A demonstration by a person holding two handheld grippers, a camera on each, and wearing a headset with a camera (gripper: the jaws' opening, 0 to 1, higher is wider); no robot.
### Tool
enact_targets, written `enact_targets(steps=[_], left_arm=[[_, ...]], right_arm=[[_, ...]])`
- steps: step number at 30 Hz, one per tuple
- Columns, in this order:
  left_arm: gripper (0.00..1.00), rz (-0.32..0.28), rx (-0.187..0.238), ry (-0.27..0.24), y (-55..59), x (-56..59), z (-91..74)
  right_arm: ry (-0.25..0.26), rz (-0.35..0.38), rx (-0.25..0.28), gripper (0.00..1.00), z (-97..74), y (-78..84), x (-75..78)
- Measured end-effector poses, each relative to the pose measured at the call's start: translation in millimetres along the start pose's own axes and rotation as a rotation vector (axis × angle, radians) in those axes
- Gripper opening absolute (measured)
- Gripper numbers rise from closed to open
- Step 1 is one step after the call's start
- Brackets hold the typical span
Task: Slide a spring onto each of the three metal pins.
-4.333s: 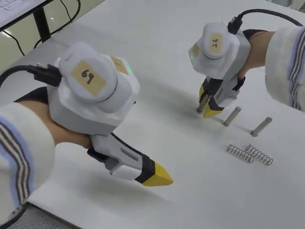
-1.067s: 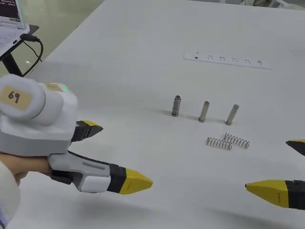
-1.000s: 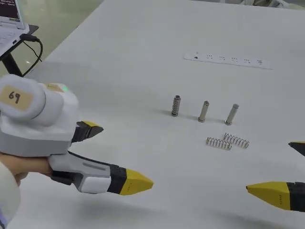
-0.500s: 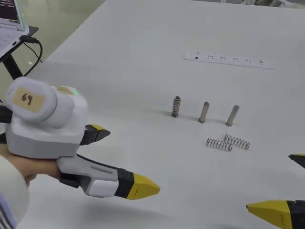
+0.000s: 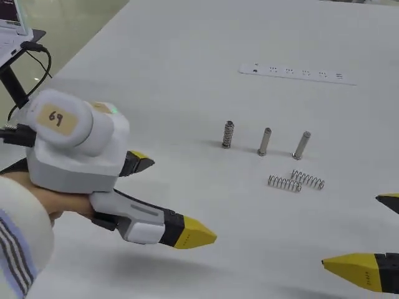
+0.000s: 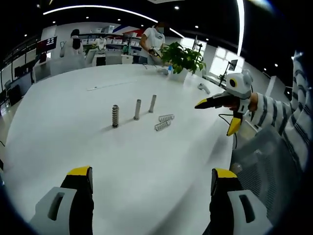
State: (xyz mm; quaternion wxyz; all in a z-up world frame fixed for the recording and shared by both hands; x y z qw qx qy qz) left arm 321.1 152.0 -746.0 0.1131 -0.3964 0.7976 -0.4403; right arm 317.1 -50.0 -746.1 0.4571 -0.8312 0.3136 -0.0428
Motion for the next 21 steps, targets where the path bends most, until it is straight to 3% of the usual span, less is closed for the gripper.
enact_targets(steps=[8,21], left_arm=[[0.94,0.012,0.039,0.037,-14.3,1.0,17.5],[0.86,0.024,0.028,0.069,-24.4,1.1,34.8]], right_arm=[[0.0,0.003,-0.001,0.96,-0.2,1.9,1.0],[-0.005,0.014,0.003,0.92,-3.9,6.6,0.0]])
Point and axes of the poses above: the centre of the closed fingertips' face, and the gripper's own axes: z roughly forward along the fingers, x roughly to its right, y roughly out of its underside, the point moved 1 cm from there along -z, roughly backward along the fingers, and after that the axes turned 2 degrees about -y, right-handed, at the moved point
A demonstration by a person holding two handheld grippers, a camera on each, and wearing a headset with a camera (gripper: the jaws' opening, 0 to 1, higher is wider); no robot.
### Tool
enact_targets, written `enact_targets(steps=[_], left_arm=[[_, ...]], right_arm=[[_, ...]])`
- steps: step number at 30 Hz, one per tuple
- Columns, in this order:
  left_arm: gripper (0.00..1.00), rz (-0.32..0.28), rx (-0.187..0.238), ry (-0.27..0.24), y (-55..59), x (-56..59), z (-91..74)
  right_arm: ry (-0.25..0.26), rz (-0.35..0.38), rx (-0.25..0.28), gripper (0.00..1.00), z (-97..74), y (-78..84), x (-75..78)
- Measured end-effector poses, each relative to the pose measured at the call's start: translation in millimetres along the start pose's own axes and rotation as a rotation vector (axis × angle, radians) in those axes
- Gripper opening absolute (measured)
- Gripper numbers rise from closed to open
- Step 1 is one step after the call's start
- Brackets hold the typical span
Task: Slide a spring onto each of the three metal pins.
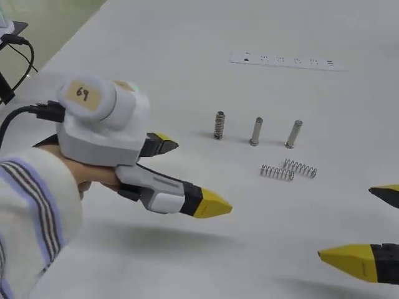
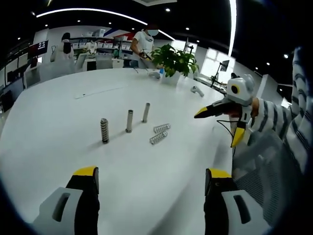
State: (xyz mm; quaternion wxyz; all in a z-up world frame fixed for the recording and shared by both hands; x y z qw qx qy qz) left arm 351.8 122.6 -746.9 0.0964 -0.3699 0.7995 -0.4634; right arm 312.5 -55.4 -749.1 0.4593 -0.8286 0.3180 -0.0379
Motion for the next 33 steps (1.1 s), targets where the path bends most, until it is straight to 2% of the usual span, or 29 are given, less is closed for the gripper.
enact_targets(steps=[12,20,24,28,31,33], left_arm=[[0.83,0.042,-0.029,0.033,-4.7,1.9,22.7],[0.78,0.04,-0.046,0.052,-2.5,1.3,40.7],[0.74,0.043,-0.052,0.064,-0.2,2.4,47.4],[0.74,0.053,-0.068,0.072,3.1,2.8,53.1],[0.69,0.065,-0.052,0.058,-0.3,0.4,56.1],[0.64,0.078,-0.036,0.066,-4.4,2.7,58.6]], right_arm=[[0.013,0.02,0.008,0.93,-2.4,2.0,1.3],[0.032,0.018,-0.005,0.92,-4.4,3.6,5.7],[0.039,0.009,0.003,0.92,-5.8,-1.7,7.9],[0.041,0.003,0.007,0.91,-6.5,-3.5,7.4],[0.038,0.005,0.007,0.91,-6.3,-2.8,5.0],[0.043,0.005,-0.001,0.91,-6.6,-0.5,4.4]])
Point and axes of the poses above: the centre of the closed fingertips' face, and the gripper's own axes: z roughly forward along the fingers, x roughly to its right, y roughly out of its underside, the point moved 1 cm from there along -z, roughly backward along the fingers, and after that the axes turned 2 degrees about -y, right-handed, at the moved point
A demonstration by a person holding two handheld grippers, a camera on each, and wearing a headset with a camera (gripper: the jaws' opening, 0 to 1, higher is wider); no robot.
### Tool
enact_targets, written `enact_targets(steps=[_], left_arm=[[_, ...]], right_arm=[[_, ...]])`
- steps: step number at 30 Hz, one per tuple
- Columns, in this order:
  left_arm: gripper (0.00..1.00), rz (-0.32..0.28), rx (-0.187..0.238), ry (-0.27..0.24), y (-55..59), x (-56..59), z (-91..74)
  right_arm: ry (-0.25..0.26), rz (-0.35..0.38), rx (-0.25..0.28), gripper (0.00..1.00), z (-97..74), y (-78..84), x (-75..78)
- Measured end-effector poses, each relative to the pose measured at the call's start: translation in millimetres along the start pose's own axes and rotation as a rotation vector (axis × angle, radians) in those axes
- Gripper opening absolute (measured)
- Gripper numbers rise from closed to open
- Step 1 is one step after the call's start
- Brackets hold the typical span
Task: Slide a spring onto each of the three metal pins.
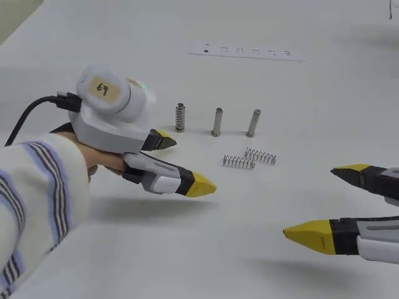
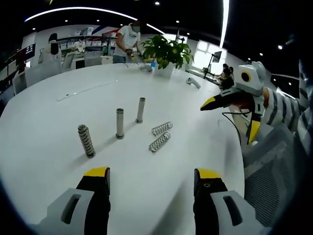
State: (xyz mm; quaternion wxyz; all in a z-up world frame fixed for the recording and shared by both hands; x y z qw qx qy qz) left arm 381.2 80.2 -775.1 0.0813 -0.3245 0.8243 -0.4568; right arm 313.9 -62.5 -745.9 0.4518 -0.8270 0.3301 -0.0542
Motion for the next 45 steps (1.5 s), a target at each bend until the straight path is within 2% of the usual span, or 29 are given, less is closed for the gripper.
enact_targets(steps=[4,8,11,15,19,22,27,33,38,45], left_arm=[[0.64,0.0,-0.017,0.037,0.8,5.2,6.9],[0.55,0.016,-0.014,0.052,1.0,8.2,12.9],[0.54,0.025,-0.015,0.065,0.9,9.4,18.3],[0.53,0.034,-0.021,0.053,1.1,4.6,27.0],[0.48,0.043,-0.004,0.051,-2.2,1.5,34.3],[0.44,0.024,0.013,0.071,-7.7,6.1,37.9],[0.41,0.069,0.01,0.098,-11.5,14.3,46.3],[0.37,0.12,-0.009,0.103,-13.2,16.3,53.6],[0.23,0.138,0.005,0.109,-17.7,15.1,57.2],[0.2,0.176,-0.031,0.127,-12.5,19.2,61.8]], right_arm=[[0.0,0.008,-0.001,0.91,-0.6,2.7,-2.3],[0.003,0.009,-0.011,0.9,-0.8,5.6,-2.8],[0.008,0.015,-0.009,0.89,-1.2,6.0,-2.7],[0.005,0.007,-0.013,0.9,-1.3,5.8,-4.3],[0.001,0.005,-0.008,0.9,-1.1,4.1,-5.4],[-0.001,0.006,-0.007,0.89,-1.2,4.2,-5.8],[0.005,0.032,0.013,0.89,-5.3,6.3,-6.5],[0.014,0.042,0.016,0.88,-8.2,10.2,-5.4],[0.021,0.045,0.019,0.87,-10.3,10.8,-5.4],[0.027,0.051,0.028,0.86,-14.1,10.5,-4.7]])
Point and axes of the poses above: the centre of the closed fingertips' face, and the gripper's own axes: z roughly forward along the fingers, x roughly to its right, y roughly out of its underside, the point moved 1 cm from there along -z, roughly backward along the fingers, and after that the axes turned 2 degrees about -y, right-handed, at the moved point
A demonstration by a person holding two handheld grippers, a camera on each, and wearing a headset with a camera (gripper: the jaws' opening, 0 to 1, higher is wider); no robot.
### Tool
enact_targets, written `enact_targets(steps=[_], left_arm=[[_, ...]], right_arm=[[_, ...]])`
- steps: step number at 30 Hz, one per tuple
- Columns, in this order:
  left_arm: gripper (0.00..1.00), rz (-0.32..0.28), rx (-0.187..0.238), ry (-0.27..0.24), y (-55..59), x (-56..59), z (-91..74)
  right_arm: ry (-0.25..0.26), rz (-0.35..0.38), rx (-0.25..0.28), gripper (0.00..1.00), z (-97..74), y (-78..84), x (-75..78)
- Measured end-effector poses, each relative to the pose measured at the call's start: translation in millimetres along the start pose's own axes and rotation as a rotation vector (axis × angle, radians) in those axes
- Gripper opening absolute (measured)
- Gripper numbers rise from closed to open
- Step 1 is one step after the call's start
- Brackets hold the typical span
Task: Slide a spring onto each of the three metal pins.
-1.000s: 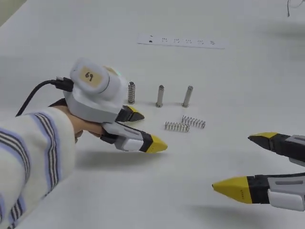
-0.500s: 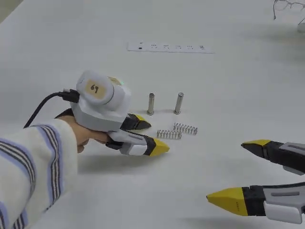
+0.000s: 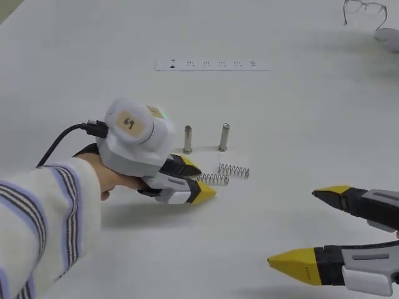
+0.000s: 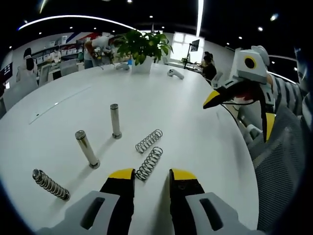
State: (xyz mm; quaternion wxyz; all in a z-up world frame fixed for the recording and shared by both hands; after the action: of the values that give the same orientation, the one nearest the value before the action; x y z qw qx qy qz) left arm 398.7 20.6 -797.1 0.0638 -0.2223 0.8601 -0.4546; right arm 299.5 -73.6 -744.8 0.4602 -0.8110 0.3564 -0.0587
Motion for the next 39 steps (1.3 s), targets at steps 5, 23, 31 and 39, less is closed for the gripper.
enact_targets(steps=[5,23,31,39], left_arm=[[0.13,-0.01,-0.002,-0.013,0.2,-2.3,0.1],[0.02,-0.04,0.01,0.03,2.5,8.3,-1.0],[0.02,-0.023,0.007,0.026,0.9,8.6,-6.4],[0.02,-0.015,0.052,0.012,-6.9,8.0,-22.4]], right_arm=[[0.003,0.013,0.013,0.86,-1.2,-1.0,1.3],[0.02,0.015,0.013,0.83,-4.0,0.1,4.4],[0.019,0.008,0.012,0.81,-5.0,-0.1,3.9],[-0.005,-0.019,0.019,0.83,-3.0,-4.7,-1.7]])
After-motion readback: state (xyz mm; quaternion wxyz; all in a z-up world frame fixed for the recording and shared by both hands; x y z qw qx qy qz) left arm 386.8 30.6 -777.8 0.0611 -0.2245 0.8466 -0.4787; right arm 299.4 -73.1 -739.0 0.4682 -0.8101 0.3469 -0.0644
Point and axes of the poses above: the centre of the closed fingertips' face, and the gripper's own axes: z roughly forward along the fingers, x roughly to its right, y roughly out of its underside, the point moved 1 cm from there along -z, roughly backward along the fingers, and after that the axes turned 2 degrees about -y, right-handed, at the moved point
